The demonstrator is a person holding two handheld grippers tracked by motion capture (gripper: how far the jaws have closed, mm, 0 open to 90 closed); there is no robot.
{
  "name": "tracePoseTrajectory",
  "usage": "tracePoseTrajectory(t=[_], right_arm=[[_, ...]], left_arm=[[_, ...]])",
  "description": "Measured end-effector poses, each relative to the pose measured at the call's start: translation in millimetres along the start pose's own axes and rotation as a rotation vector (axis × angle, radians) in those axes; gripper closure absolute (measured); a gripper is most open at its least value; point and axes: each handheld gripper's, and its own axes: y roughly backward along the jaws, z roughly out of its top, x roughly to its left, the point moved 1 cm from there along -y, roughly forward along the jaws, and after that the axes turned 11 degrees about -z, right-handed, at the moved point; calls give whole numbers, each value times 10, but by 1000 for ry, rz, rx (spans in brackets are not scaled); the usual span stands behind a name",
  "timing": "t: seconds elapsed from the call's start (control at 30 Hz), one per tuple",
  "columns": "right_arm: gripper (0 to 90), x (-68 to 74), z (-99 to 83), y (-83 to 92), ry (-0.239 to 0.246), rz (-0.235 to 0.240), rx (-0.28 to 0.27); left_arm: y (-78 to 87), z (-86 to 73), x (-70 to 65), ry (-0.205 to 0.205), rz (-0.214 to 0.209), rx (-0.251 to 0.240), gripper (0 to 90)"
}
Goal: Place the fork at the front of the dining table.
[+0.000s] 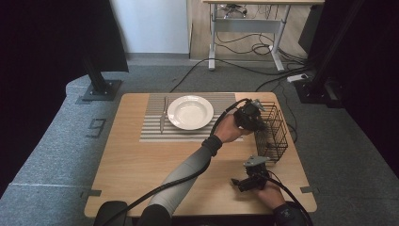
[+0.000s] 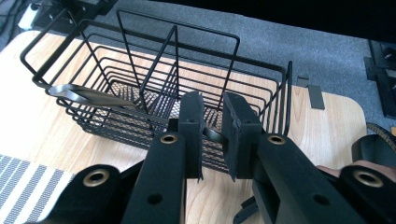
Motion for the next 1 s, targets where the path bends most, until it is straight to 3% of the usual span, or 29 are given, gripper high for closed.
tracePoseTrajectory(t=[0.1,0.3,0.43,0.63,1.0], right_arm=[[0,0,0,0,0,0,0],[0,1,0,1,0,0,1],[0,1,-1,1,0,1,2],[0,1,0,0,0,1,2],[0,1,0,1,-1,0,1]], left_arm=[[10,12,-12,9,5,5,782],[-12,7,-40,-1,65,74,718],[-13,-12,-20,14,44,61,717],[-8,-10,0,51,7,37,786],[107,37,-3,66,-21,2,808]])
